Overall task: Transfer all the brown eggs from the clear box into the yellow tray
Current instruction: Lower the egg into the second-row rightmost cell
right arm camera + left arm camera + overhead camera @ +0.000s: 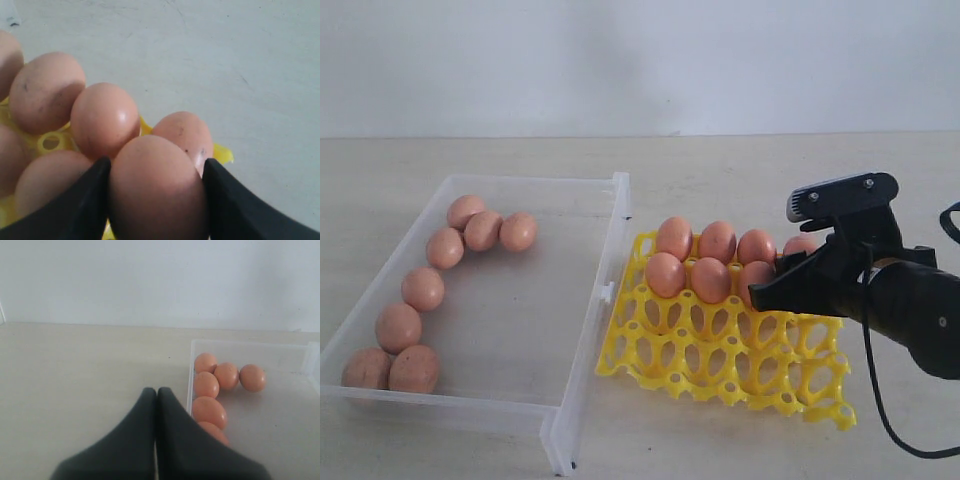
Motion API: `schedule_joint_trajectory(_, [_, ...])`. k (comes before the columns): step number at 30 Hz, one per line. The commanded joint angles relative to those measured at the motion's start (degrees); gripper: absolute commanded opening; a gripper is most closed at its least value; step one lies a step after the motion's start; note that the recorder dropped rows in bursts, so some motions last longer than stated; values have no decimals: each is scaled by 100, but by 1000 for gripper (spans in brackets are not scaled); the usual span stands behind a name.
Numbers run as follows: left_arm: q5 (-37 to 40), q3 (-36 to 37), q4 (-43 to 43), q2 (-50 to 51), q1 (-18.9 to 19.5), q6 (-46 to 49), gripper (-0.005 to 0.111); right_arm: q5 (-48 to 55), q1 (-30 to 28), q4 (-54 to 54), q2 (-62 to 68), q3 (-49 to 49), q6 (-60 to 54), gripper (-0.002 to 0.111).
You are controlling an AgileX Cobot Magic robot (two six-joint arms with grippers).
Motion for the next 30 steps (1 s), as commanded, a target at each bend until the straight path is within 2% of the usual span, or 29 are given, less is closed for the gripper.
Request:
schedule_joint_trajectory(1, [-1,-24,-31,17,5,3,-4,396,-30,5,-5,31,10,0])
schedule_joint_trajectory(15, [-1,-24,-31,17,5,3,-4,1140,-30,-5,-25,31,154,0])
schedule_joint_trajectory(30, [-1,-24,-31,17,5,3,-4,1133,-30,-5,-435,31,302,0])
